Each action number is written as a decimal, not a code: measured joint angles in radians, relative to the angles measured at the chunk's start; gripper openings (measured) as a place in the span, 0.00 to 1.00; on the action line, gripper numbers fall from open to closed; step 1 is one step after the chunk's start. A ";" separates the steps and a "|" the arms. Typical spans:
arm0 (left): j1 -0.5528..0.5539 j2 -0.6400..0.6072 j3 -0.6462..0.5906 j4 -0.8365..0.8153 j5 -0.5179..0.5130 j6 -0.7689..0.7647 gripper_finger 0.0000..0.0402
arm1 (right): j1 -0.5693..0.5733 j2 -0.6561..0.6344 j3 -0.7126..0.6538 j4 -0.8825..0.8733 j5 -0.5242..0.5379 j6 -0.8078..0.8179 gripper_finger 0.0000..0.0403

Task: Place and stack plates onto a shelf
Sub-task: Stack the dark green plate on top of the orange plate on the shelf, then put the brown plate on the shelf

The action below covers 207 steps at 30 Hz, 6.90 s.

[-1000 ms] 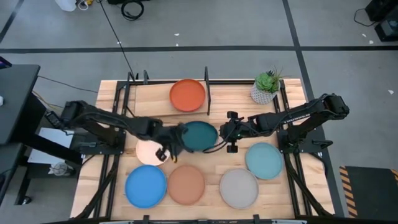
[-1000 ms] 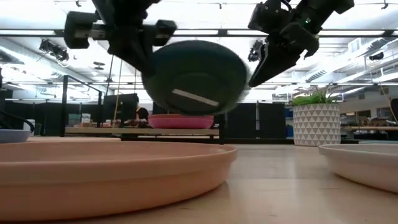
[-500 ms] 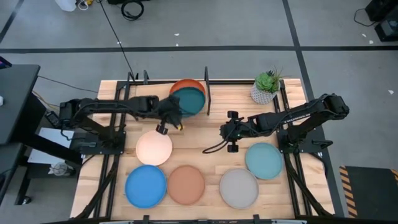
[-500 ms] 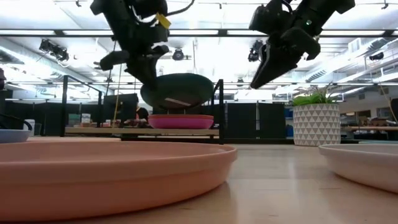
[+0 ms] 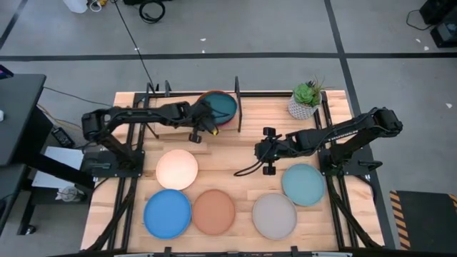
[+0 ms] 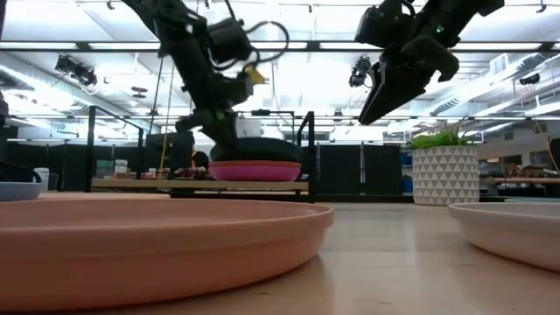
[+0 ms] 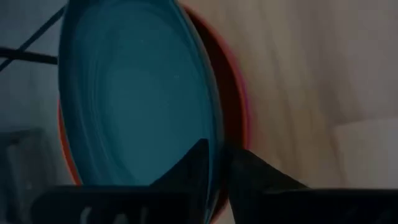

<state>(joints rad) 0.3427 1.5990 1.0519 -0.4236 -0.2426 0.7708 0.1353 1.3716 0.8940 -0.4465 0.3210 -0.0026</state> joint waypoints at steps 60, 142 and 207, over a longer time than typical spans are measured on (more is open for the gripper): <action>-1.072 0.306 0.231 -0.082 0.061 -1.413 0.35 | 0.097 0.000 -0.231 0.590 0.046 -0.069 0.26; -0.738 -0.327 -0.098 -0.467 -0.187 -0.991 0.04 | 0.119 0.000 -0.230 0.700 -0.008 -0.132 0.26; 0.126 -0.364 -0.325 -0.176 0.086 -0.575 0.10 | 0.296 0.000 -0.452 1.021 0.097 -0.177 0.26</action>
<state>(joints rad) 0.4683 1.2354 0.7273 -0.6001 -0.1566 0.1955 0.4309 1.3720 0.4423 0.5748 0.4179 -0.1795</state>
